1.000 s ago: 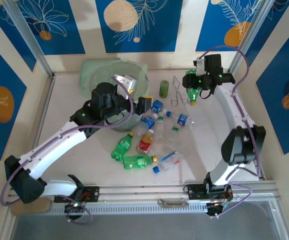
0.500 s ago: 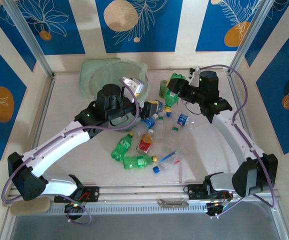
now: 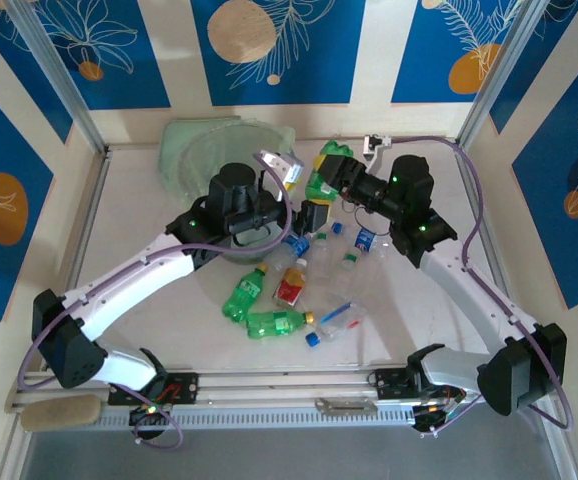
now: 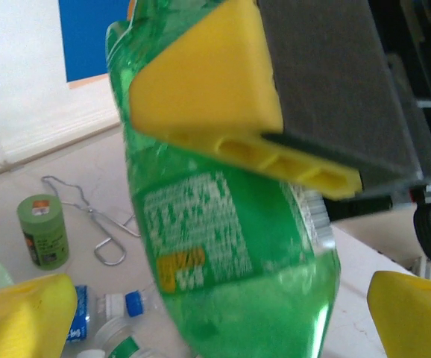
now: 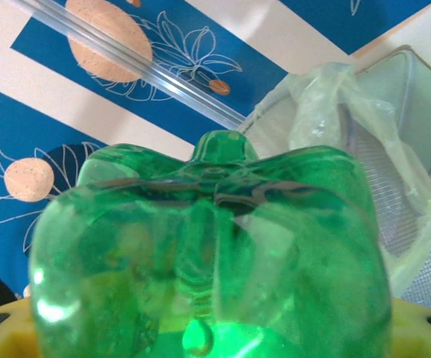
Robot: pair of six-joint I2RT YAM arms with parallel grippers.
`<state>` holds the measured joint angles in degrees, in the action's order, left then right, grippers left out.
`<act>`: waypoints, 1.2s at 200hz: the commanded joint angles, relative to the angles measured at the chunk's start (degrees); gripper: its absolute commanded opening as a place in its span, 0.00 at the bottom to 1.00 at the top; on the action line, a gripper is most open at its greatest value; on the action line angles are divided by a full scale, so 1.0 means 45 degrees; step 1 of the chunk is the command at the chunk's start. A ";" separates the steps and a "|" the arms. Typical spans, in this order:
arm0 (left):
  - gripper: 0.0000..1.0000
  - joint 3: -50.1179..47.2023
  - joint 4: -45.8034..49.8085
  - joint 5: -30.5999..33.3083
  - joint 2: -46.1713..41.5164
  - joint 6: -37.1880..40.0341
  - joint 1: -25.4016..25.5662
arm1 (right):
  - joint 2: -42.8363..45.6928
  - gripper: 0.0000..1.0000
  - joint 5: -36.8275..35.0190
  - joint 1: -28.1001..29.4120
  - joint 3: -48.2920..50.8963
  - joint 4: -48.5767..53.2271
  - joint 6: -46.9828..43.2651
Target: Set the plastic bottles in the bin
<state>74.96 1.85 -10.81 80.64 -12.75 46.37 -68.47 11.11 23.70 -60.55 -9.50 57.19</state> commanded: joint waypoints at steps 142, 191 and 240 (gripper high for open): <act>0.88 0.0667 -0.0471 0.0240 0.0565 -0.0184 0.0173 | 0.0430 0.54 -0.0190 0.1134 0.1116 -0.4040 0.0397; 0.74 0.0534 -0.0501 0.0729 0.0390 0.0235 0.0143 | 0.0410 0.54 0.0161 0.1197 0.1152 -0.4352 0.0418; 0.48 0.0186 -0.0996 0.1091 0.0140 0.0374 0.0087 | 0.0312 0.55 0.0514 0.1178 0.1096 -0.4243 0.0477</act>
<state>76.12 -0.49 -9.67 81.84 -11.73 47.09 -68.03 8.97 27.79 -55.72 -26.26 58.85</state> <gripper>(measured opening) 0.556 0.545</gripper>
